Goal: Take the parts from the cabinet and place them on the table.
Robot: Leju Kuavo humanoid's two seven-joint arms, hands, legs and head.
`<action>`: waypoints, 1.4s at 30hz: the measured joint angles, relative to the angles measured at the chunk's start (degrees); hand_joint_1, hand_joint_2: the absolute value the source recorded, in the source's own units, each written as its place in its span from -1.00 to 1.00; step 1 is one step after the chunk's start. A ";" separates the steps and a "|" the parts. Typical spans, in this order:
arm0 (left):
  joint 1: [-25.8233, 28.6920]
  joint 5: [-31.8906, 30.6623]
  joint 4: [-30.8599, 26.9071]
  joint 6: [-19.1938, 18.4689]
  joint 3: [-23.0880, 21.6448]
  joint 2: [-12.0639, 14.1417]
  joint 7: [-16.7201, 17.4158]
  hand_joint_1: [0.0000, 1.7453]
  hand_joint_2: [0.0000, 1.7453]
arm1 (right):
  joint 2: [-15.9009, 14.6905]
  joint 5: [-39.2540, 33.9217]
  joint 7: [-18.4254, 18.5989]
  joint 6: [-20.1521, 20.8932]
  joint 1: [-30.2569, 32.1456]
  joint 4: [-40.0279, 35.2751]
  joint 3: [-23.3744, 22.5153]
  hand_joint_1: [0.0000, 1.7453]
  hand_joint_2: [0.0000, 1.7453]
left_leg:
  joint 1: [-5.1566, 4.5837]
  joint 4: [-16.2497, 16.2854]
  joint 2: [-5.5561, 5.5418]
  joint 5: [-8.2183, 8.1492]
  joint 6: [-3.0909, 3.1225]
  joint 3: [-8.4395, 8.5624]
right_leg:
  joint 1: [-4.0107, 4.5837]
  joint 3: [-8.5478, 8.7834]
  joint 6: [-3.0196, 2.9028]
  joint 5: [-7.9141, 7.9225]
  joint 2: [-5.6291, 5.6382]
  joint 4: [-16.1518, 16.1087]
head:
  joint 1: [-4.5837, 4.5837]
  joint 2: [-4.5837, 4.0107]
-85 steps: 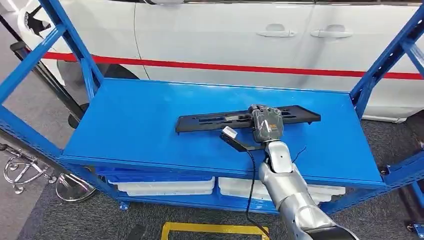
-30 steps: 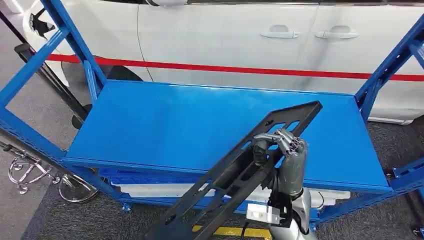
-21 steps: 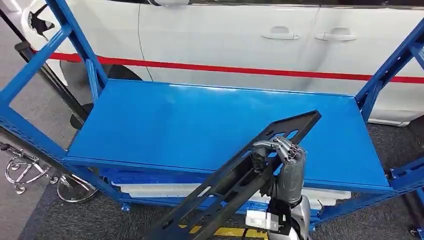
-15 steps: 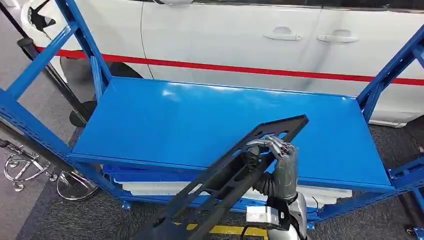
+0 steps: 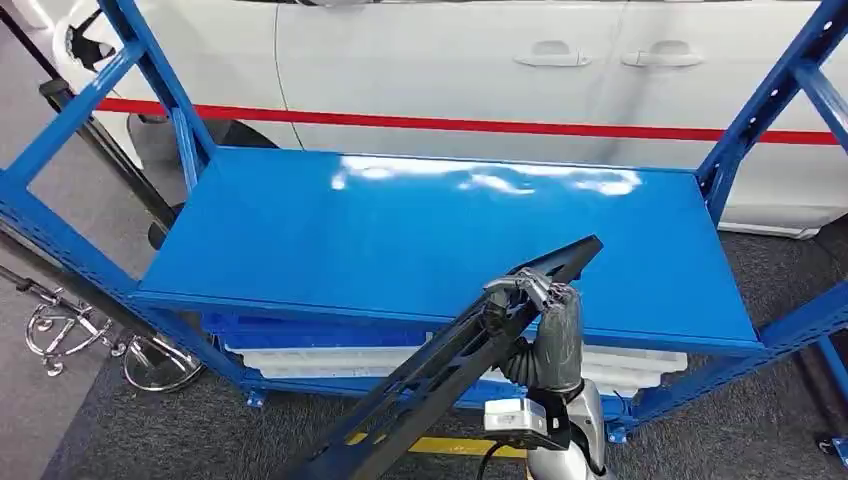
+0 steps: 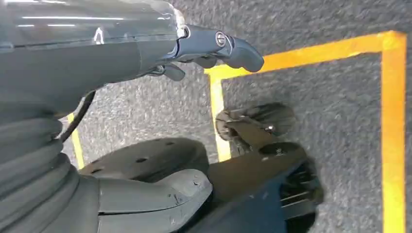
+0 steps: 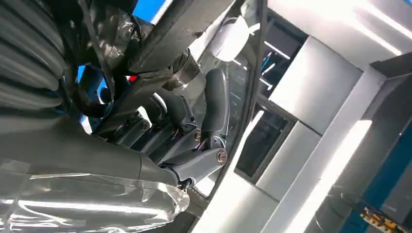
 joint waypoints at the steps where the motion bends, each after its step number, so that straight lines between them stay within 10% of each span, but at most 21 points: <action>1: -0.03 0.00 0.00 0.09 0.00 0.00 0.11 -1.00 1.00 | 0.17 -0.15 -0.13 0.02 -0.14 0.22 0.04 1.00 1.00 | -0.01 3.91 0.00 -1.89 -0.10 -0.96 | 0.14 -0.75 -0.03 0.54 -0.08 0.06 | -0.02 -0.02; 3: -0.02 -0.06 0.00 0.15 0.00 0.00 0.24 -1.00 1.00 | 0.54 -0.46 -0.52 0.00 -0.37 0.63 0.11 1.00 1.00 | -0.02 3.61 0.00 -1.60 0.05 1.16 | 0.35 -2.15 0.02 1.55 -0.17 0.20 | -0.02 -0.02; 6: -0.25 -0.15 0.00 0.31 0.00 0.02 0.35 -1.00 1.00 | 1.09 -1.05 -0.98 -0.11 -0.67 0.83 0.11 1.00 1.00 | -0.21 -12.23 0.00 2.69 1.23 12.44 | 0.59 -3.57 0.35 3.02 -0.11 0.29 | -0.02 0.00; 7: -0.49 -0.17 0.00 0.33 0.00 0.04 0.48 -1.00 1.00 | 1.29 -1.13 -1.11 -0.15 -0.71 0.85 0.11 1.00 1.00 | -0.61 -14.17 0.04 2.02 1.49 13.07 | 0.85 -3.75 0.75 3.51 -0.12 0.27 | 0.00 0.00; 12: -0.28 -0.20 0.02 0.44 0.02 -0.13 0.57 -1.00 1.00 | 1.68 -1.16 -1.38 -0.15 -0.84 1.14 0.11 1.00 1.00 | -0.17 -15.08 0.37 5.51 2.89 11.86 | 0.42 -4.25 2.37 4.87 0.04 -0.21 | -0.04 0.00; 16: -0.45 -0.35 0.02 0.50 0.04 -0.02 0.83 -1.00 1.00 | 1.68 -1.20 -1.53 -0.31 -0.83 1.33 0.11 1.00 1.00 | -0.31 -15.15 0.66 8.24 3.67 8.44 | 0.13 -7.51 3.23 -8.08 0.27 13.36 | 0.09 0.00; 18: -0.44 -0.35 0.02 0.50 0.04 -0.02 0.94 -1.00 1.00 | 1.68 -1.20 -1.57 -0.33 -0.81 1.48 0.11 1.00 1.00 | -0.25 -14.63 0.76 9.22 3.40 6.65 | -0.06 -6.76 3.53 -6.95 0.26 16.59 | 0.09 0.00; 20: -0.40 -0.35 0.02 0.50 0.04 -0.07 0.98 -1.00 1.00 | 1.68 -1.22 -1.62 -0.35 -0.79 1.57 0.11 1.00 1.00 | -0.11 -14.02 0.81 10.09 2.96 4.89 | -0.37 -1.44 3.66 -2.88 0.25 10.65 | 0.07 0.00; 22: -0.42 -0.35 0.02 0.35 0.04 -0.07 0.98 -1.00 1.00 | 1.70 -1.25 -1.70 -0.39 -0.88 1.57 0.11 1.00 1.00 | -0.22 -13.33 0.75 10.63 2.38 3.75 | -0.48 5.31 3.52 -4.00 0.32 0.87 | 0.07 0.00; 26: -0.40 -0.15 0.02 0.11 0.07 -0.09 1.07 -1.00 1.00 | 1.75 -1.38 -1.86 -0.63 -0.68 1.59 0.11 1.00 1.00 | -0.21 -13.63 0.70 12.44 0.87 3.41 | 0.43 5.69 1.96 -3.78 0.53 -1.32 | 0.02 -0.02; 27: -0.34 -0.15 0.02 0.11 0.11 -0.05 1.16 -1.00 1.00 | 1.75 -1.38 -1.86 -0.65 -0.70 1.64 0.11 1.00 1.00 | 0.03 -13.30 0.54 11.95 0.59 2.89 | -0.32 5.34 1.13 -3.05 0.25 -1.85 | 0.02 0.00; 29: -0.34 -0.15 0.02 0.13 0.15 -0.04 1.18 -1.00 1.00 | 1.92 -1.38 -1.88 -0.72 -0.72 1.64 0.11 1.00 1.00 | 0.04 -8.00 0.50 5.76 0.13 1.01 | -0.07 3.92 0.06 -1.87 0.07 -1.77 | -0.02 0.00; 32: -0.35 -0.15 0.02 0.11 0.15 -0.04 1.18 -1.00 1.00 | 2.03 -1.38 -1.86 -0.74 -0.62 1.73 0.11 1.00 1.00 | 0.06 4.57 0.51 -0.45 -0.23 -2.00 | 0.31 1.62 -0.07 -0.23 -0.12 -1.56 | -0.02 0.00; 34: -0.32 -0.15 0.02 0.11 0.15 -0.04 1.18 -1.00 1.00 | 2.05 -1.38 -1.86 -0.74 -0.58 1.75 0.11 1.00 1.00 | 0.05 2.85 0.51 2.05 0.04 0.78 | 0.48 0.36 -0.02 0.54 -0.19 -1.31 | -0.04 0.00; 37: -0.49 -0.09 0.02 0.00 0.15 -0.02 1.18 -1.00 1.00 | 2.10 -1.27 -1.94 -0.77 -0.52 1.75 0.11 1.00 1.00 | -0.39 -13.01 0.22 4.99 1.66 11.20 | 0.62 -0.57 0.31 1.43 -0.15 -1.02 | -0.02 0.00; 42: -0.34 0.18 0.09 -0.09 0.33 -0.17 1.25 -1.00 1.00 | 2.53 2.01 -2.08 -1.64 0.11 1.88 0.15 1.00 1.00 | -0.41 -16.22 0.29 6.53 2.81 11.66 | 0.59 -1.18 2.28 2.98 -0.12 -1.32 | 0.00 -0.02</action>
